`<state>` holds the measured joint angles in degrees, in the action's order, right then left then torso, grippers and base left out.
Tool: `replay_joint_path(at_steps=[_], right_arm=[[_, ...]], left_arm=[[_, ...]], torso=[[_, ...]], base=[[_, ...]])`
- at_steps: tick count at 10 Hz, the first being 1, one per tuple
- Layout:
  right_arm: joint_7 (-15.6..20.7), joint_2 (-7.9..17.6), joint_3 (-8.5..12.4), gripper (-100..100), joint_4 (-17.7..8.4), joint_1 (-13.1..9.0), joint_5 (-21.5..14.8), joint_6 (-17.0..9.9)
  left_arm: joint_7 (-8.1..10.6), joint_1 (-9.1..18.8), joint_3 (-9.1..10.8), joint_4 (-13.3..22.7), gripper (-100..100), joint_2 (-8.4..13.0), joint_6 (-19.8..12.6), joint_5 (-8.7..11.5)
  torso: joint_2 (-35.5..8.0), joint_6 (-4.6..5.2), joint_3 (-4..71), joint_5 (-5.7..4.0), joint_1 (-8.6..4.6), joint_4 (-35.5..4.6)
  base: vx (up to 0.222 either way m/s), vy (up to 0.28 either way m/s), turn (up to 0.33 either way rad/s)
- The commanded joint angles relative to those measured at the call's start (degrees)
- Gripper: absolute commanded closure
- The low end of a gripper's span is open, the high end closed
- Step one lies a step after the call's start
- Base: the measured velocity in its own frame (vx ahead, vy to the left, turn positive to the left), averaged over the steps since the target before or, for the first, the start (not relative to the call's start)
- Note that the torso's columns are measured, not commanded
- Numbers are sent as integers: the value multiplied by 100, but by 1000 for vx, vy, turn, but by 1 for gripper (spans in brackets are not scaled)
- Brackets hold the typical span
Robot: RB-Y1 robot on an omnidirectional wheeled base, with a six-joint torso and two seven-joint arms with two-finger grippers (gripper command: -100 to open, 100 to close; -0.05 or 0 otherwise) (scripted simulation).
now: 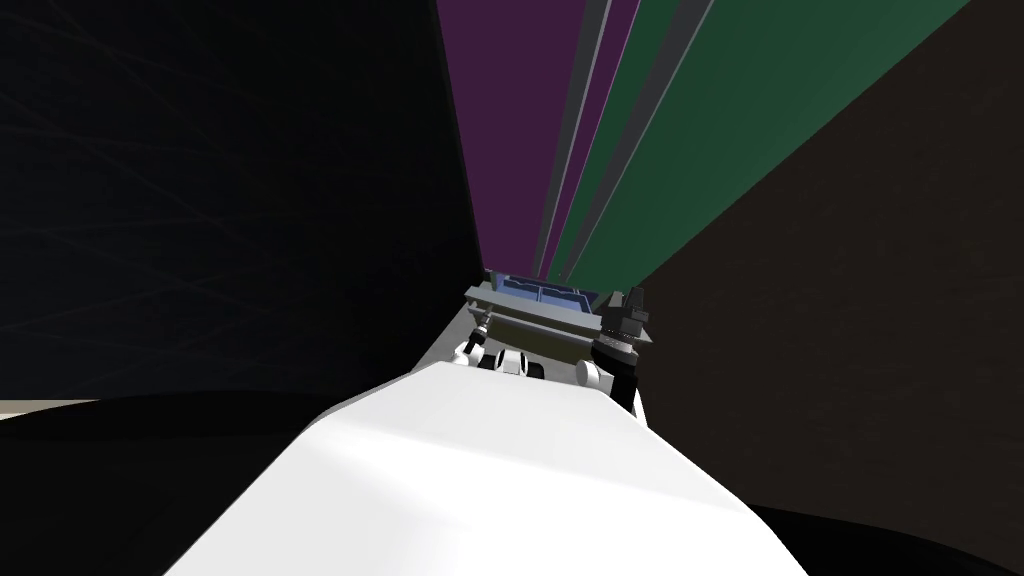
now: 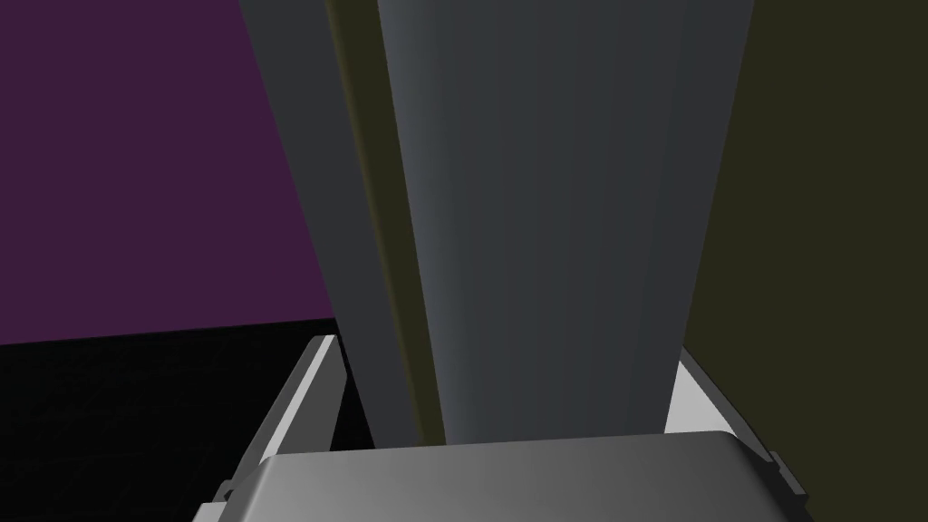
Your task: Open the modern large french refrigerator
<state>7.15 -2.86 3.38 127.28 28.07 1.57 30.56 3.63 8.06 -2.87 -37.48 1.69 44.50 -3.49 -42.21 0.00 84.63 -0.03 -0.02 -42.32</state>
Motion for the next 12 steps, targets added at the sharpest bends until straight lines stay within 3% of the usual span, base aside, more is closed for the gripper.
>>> replay_joint_path(at_steps=[1, 4, 12], right_arm=[[0, 0, 0, 0, 0, 0, 0, 0], [0, 0, 0, 0, 0, 0, 0, 0], [0, 0, 0, 0, 0, 0, 0, 0]], left_arm=[[28, 165, 13, -72, -100, 10, -229, 18], [55, 486, 42, -169, -100, 9, -628, 55], [81, 808, 72, -265, -100, 7, -1028, 91]], torso=[[-20, 0, -10, -5, -2, -15], [-50, -3, -28, -14, -10, -36], [-110, -10, -58, -32, -20, -99]], base=[[-51, 8, 0], [-68, 14, 10], [-40, 5, 6]])
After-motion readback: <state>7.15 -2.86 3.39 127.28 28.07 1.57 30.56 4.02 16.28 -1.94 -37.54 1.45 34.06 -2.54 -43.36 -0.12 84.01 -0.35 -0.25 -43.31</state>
